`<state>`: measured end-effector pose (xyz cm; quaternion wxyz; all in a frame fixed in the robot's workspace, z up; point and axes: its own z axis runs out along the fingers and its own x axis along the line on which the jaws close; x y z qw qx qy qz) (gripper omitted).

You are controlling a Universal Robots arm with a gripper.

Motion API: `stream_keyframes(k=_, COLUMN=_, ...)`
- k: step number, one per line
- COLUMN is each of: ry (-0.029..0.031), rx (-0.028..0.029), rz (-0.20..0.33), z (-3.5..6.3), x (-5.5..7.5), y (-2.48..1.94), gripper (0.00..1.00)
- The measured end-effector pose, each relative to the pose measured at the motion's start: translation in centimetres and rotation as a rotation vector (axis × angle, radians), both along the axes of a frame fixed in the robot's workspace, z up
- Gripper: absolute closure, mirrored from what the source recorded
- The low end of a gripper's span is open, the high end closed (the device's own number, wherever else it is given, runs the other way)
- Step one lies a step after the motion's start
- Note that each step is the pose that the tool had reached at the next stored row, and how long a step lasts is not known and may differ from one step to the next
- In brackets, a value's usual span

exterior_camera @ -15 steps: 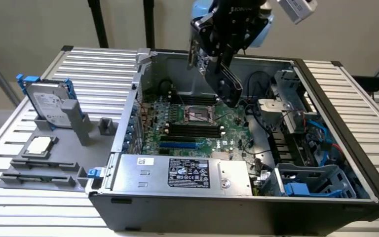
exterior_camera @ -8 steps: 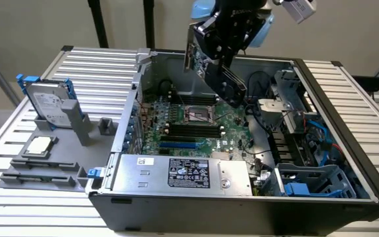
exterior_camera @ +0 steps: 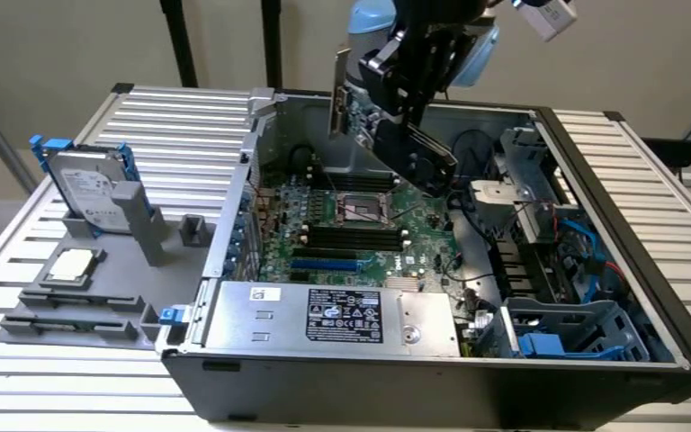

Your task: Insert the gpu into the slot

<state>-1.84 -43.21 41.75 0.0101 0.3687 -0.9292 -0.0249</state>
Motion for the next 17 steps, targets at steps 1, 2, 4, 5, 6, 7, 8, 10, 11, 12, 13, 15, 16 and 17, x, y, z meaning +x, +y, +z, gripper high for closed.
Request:
stream_keyframes(k=1, ry=-0.0021, rx=0.0000, rz=0.019, z=-0.05, x=0.0, y=0.00, gripper=0.74)
stream_keyframes(k=2, ry=-0.0041, rx=0.0000, rz=0.037, z=-0.10, x=0.0, y=0.00, gripper=0.74)
stream_keyframes(k=4, ry=-0.0080, rx=0.0001, rz=0.072, z=-0.20, x=0.0, y=0.00, gripper=0.74)
stream_keyframes(k=5, ry=-0.0100, rx=0.0001, rz=0.092, z=-0.25, x=0.0, y=0.00, gripper=0.74)
stream_keyframes(k=6, ry=-0.0115, rx=0.0000, rz=0.110, z=-0.31, x=0.0, y=0.00, gripper=0.74)
stream_keyframes(k=7, ry=-0.0128, rx=0.0001, rz=0.128, z=-0.38, x=0.0, y=0.00, gripper=0.74)
stream_keyframes(k=8, ry=-0.0136, rx=0.0002, rz=0.146, z=-0.46, x=0.0, y=0.00, gripper=0.74)
stream_keyframes(k=10, ry=-0.0148, rx=0.0003, rz=0.182, z=-0.64, x=0.0, y=0.00, gripper=0.74)
stream_keyframes(k=11, ry=-0.0153, rx=0.0004, rz=0.200, z=-0.74, x=0.0, y=0.00, gripper=0.74)
stream_keyframes(k=12, ry=-0.0156, rx=0.0005, rz=0.218, z=-0.85, x=0.0, y=0.00, gripper=0.74)
stream_keyframes(k=13, ry=-0.0160, rx=0.0006, rz=0.237, z=-0.97, x=0.0, y=0.00, gripper=0.74)
stream_keyframes(k=15, ry=-0.0168, rx=0.0010, rz=0.274, z=-1.21, x=0.0, y=0.00, gripper=0.74)
stream_keyframes(k=16, ry=-0.0171, rx=0.0010, rz=0.292, z=-1.33, x=0.0, y=0.00, gripper=0.74)
stream_keyframes(k=17, ry=-0.0175, rx=0.0012, rz=0.311, z=-1.46, x=0.0, y=0.00, gripper=0.74)
